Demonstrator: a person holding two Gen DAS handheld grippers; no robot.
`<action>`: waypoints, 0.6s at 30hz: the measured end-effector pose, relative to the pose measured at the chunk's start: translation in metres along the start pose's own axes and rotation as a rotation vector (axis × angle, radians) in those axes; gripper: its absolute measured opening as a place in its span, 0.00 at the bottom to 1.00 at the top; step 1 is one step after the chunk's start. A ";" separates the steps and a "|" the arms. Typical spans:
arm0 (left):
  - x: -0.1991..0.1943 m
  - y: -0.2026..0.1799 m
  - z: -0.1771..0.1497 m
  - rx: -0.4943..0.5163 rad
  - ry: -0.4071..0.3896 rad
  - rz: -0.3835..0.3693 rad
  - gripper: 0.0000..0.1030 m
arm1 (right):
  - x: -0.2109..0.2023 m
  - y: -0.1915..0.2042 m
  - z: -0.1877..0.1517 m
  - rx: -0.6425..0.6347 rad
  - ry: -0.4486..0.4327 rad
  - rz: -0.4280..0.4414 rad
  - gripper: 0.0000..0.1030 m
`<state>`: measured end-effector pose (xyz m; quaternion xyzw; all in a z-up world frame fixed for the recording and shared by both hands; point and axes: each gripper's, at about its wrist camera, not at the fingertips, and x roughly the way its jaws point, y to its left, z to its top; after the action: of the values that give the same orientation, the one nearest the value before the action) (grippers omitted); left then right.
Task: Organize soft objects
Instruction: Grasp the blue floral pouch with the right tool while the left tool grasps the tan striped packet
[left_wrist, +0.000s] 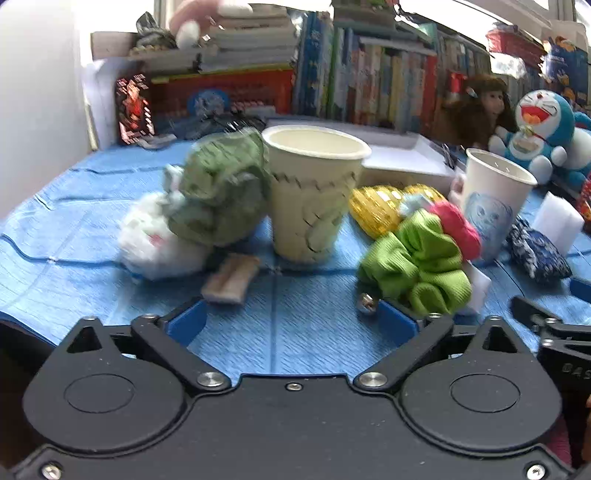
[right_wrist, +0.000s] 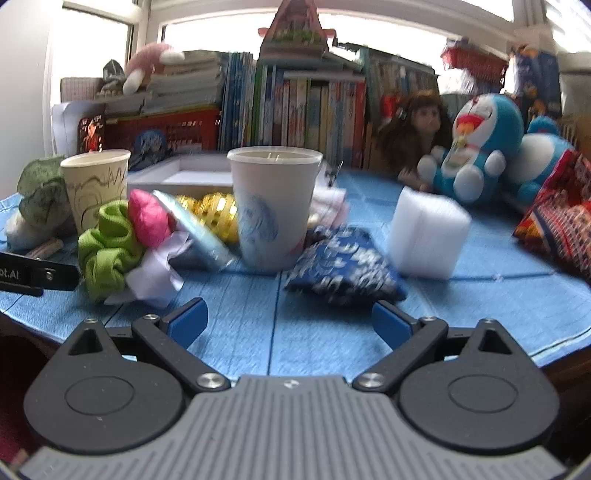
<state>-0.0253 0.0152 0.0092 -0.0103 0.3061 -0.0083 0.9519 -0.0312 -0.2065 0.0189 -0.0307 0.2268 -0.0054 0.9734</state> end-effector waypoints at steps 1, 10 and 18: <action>-0.002 0.002 0.001 -0.004 -0.014 0.014 0.89 | -0.001 -0.001 0.002 -0.006 -0.012 -0.008 0.97; 0.009 0.020 0.013 0.008 -0.027 0.061 0.66 | 0.012 -0.025 0.015 0.057 -0.035 -0.053 0.94; 0.027 0.027 0.015 -0.012 0.003 0.020 0.49 | 0.029 -0.027 0.019 0.054 -0.019 -0.042 0.89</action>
<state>0.0057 0.0413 0.0050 -0.0127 0.3077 0.0030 0.9514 0.0033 -0.2336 0.0244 -0.0092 0.2168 -0.0315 0.9757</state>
